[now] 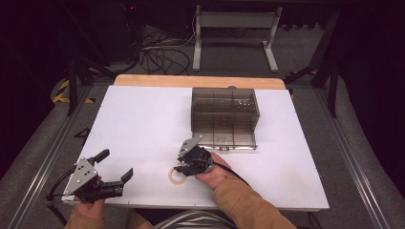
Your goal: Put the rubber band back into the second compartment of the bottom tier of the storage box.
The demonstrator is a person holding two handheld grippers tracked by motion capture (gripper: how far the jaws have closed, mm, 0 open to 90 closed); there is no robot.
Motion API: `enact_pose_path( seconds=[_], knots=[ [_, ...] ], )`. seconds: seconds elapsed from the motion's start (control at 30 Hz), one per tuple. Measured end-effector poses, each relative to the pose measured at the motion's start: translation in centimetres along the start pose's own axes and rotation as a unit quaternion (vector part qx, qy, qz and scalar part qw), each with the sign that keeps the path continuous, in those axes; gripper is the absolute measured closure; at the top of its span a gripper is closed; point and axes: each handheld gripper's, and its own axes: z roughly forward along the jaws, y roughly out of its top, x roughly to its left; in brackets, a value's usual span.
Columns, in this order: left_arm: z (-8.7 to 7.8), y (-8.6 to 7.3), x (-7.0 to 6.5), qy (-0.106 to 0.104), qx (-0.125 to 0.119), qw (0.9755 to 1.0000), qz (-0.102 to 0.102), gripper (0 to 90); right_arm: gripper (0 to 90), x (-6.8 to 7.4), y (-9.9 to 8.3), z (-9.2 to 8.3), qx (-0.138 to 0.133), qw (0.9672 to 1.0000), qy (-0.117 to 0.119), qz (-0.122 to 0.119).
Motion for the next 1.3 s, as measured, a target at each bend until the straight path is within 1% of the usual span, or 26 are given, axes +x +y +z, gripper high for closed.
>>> enact_pose_path(
  seconds=[0.13,0.23,0.87,0.93,1.1,1.23,1.27,1.3],
  knots=[
    [0.0,0.0,0.0,0.000,0.001,1.0000,0.001,2.1,66.9,0.0,0.0,0.0,0.001,1.0000,-0.002,-0.005],
    [0.0,0.0,0.0,0.000,0.000,1.0000,0.001,2.1,73.7,0.2,0.0,0.0,0.002,0.9999,0.002,-0.011],
    [-0.1,0.0,0.0,0.002,-0.003,1.0000,0.002,2.1,75.4,0.5,0.1,0.0,0.003,0.9997,-0.007,-0.022],
    [-0.1,0.0,0.0,0.001,-0.002,1.0000,0.002,2.1,75.4,0.6,0.1,0.0,0.002,0.9997,-0.012,-0.024],
    [-0.1,0.0,0.0,0.002,-0.003,1.0000,0.002,2.1,75.4,0.6,0.2,-0.4,-0.006,0.9997,-0.011,-0.021],
    [-0.1,0.0,0.0,0.002,-0.003,1.0000,0.002,2.1,75.5,0.7,0.4,-1.1,-0.019,0.9995,-0.014,-0.021],
    [-0.1,0.0,0.0,0.002,-0.003,1.0000,0.003,2.1,75.5,0.7,0.5,-1.4,-0.027,0.9993,-0.015,-0.021],
    [-0.1,0.0,0.0,0.001,-0.003,1.0000,0.002,2.1,75.5,0.7,0.5,-1.4,-0.027,0.9993,-0.015,-0.021]
  ],
)
